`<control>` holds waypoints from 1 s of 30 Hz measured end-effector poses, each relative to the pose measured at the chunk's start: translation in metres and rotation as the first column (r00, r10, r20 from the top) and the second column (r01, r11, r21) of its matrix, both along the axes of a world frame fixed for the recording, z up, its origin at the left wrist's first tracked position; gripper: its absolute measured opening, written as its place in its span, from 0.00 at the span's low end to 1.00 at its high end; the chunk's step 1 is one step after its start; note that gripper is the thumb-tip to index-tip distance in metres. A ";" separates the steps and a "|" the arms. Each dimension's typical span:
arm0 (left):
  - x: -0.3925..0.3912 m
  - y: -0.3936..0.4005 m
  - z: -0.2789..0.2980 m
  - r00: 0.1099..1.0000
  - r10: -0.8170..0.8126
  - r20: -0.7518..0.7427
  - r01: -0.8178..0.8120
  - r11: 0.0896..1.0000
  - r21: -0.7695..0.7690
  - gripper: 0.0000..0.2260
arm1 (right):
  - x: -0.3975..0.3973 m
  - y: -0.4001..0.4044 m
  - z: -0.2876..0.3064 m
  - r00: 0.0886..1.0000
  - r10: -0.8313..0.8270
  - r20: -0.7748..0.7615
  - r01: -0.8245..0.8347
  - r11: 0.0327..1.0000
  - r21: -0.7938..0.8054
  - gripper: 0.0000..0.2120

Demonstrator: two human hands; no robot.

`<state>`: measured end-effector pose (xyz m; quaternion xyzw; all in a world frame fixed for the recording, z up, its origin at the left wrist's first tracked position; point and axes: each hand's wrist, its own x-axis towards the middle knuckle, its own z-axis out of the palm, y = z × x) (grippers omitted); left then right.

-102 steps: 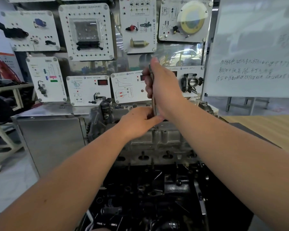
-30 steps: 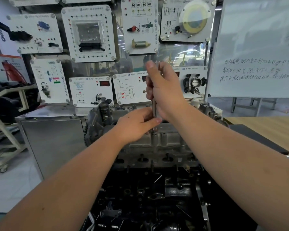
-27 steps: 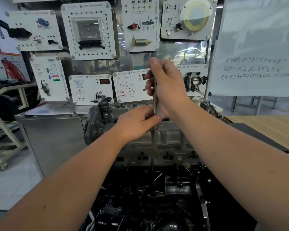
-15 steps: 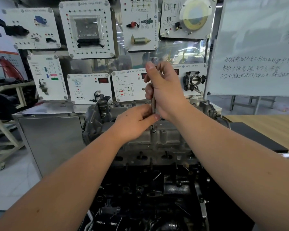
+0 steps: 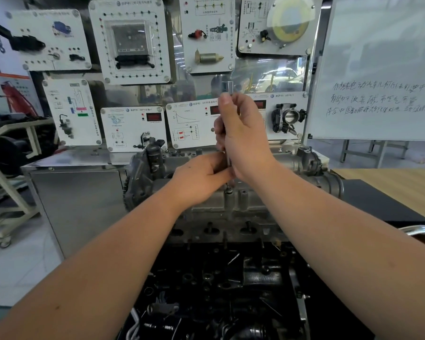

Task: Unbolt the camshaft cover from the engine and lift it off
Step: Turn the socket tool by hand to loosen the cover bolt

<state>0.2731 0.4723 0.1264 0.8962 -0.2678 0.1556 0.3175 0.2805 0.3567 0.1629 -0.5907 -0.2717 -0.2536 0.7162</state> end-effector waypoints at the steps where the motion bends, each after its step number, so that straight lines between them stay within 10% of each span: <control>1: -0.001 -0.002 0.000 1.000 0.017 0.008 -0.017 1.000 0.006 0.17 | -0.001 -0.001 -0.001 1.000 -0.014 0.008 0.014 1.000 0.004 0.07; 8: 0.000 -0.003 0.002 0.998 0.042 -0.038 -0.041 0.999 0.031 0.23 | -0.004 -0.009 -0.001 0.993 -0.110 0.034 0.112 0.993 -0.033 0.06; 13: 0.002 0.002 -0.001 1.000 0.012 0.001 -0.012 1.000 0.021 0.09 | -0.008 -0.004 0.000 0.999 -0.039 0.003 0.039 0.997 -0.069 0.10; 25: 0.004 -0.001 -0.002 0.998 0.050 -0.044 -0.050 0.999 -0.012 0.21 | -0.010 -0.015 -0.003 0.996 -0.084 0.007 0.085 0.992 -0.092 0.05; 30: 0.004 0.004 -0.001 0.998 -0.060 -0.037 0.058 0.997 -0.041 0.07 | -0.009 -0.010 -0.005 0.994 -0.097 0.043 0.103 0.978 -0.181 0.09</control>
